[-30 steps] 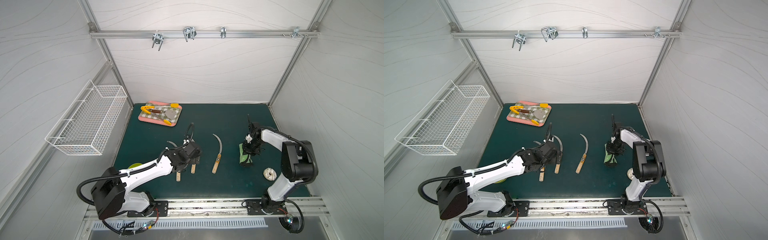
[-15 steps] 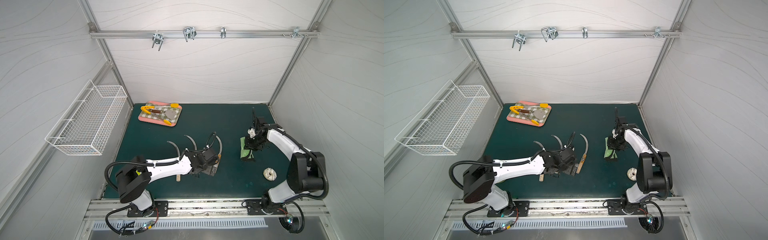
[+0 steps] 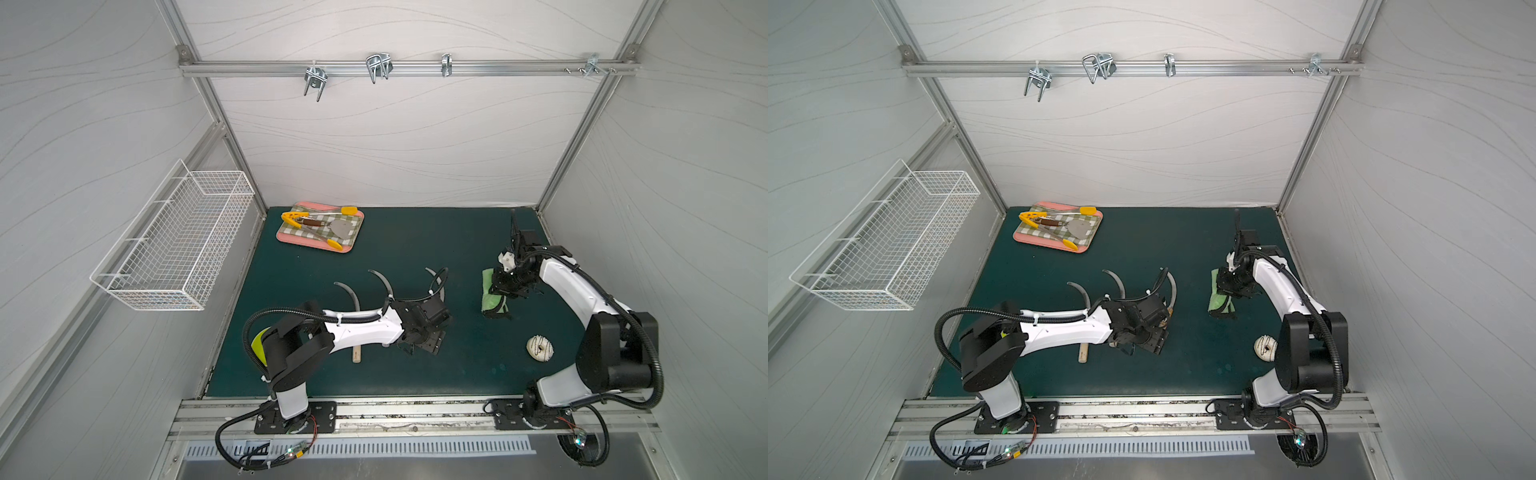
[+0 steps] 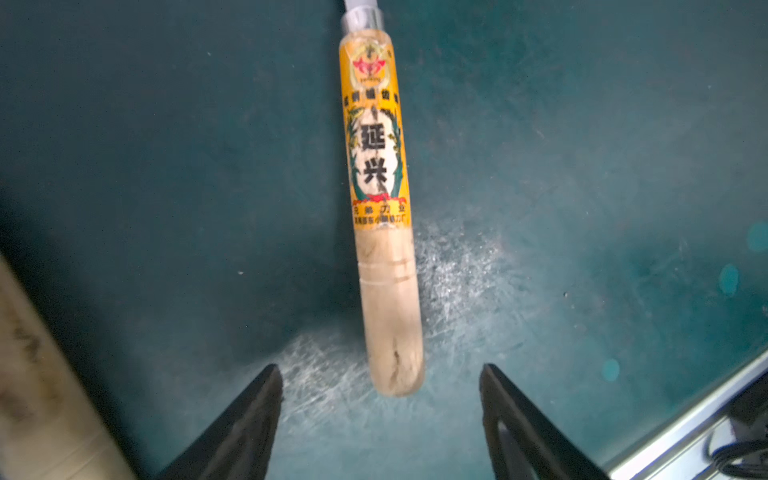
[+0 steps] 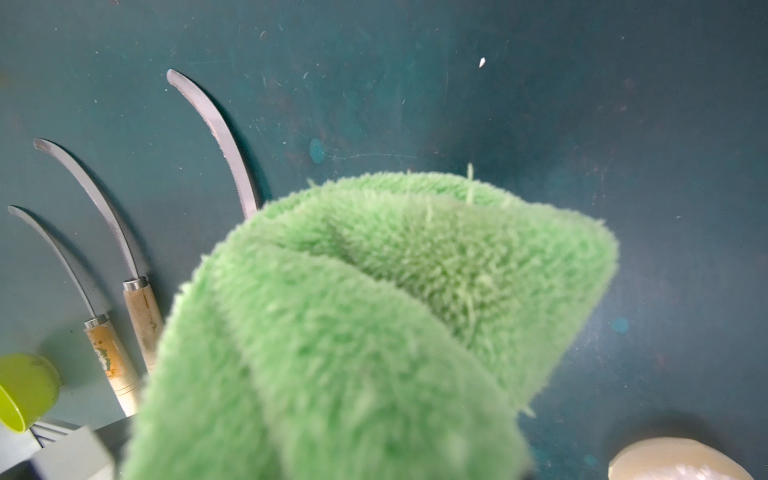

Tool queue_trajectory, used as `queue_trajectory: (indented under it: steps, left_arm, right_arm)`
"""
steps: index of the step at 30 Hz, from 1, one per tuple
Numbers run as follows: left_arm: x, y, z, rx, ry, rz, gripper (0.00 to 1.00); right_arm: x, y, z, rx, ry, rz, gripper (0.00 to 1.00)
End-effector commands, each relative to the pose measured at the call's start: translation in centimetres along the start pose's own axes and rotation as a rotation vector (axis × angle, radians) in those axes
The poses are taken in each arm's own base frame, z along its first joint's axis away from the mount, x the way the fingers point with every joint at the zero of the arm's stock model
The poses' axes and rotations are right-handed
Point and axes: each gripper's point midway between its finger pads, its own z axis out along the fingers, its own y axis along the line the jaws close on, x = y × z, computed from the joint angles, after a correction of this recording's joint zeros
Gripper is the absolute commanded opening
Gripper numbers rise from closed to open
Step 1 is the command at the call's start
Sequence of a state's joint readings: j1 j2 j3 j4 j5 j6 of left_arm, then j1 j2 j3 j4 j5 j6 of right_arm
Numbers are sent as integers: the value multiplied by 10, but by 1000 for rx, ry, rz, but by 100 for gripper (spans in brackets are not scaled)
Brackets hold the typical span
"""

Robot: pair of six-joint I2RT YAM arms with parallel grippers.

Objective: Wipe small sickles with rags
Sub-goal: Adjust the small sickle at the center of the board.

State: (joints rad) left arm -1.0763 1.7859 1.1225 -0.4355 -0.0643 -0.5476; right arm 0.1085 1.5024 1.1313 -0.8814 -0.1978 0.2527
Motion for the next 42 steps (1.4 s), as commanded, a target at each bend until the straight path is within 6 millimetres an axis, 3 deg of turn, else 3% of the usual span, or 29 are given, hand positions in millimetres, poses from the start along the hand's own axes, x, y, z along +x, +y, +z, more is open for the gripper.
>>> queue_trajectory:
  steps: [1, 3, 5, 13, 23, 25, 33, 42]
  left_arm:
    - [-9, -11, 3, 17, 0, 15, 66]
    - [-10, -12, 6, 13, 4, 21, 54]
    - [-11, -13, 9, 9, 10, 28, 49]
    - [-6, -10, 18, -15, 42, 47, 43]
    - [-1, -5, 25, -40, 71, 89, 18]
    - [-2, -2, 25, -60, 69, 101, 0]
    - [-20, 1, 21, -63, 28, 237, 0]
    - [-52, -11, 37, 2, -95, 353, 0]
  right_arm:
    - [0, 4, -11, -20, -12, -14, 16]
    - [1, 5, -11, -23, -10, -12, 16]
    - [1, 5, -11, -29, -10, -11, 16]
    - [1, 6, -11, -36, -14, -12, 17]
    - [-1, 6, -9, -39, -19, -6, 17]
    - [-1, 6, -11, -40, -26, -7, 17]
    - [1, 6, -21, -32, -44, -10, 17]
    - [6, 4, -24, -22, -41, -9, 17]
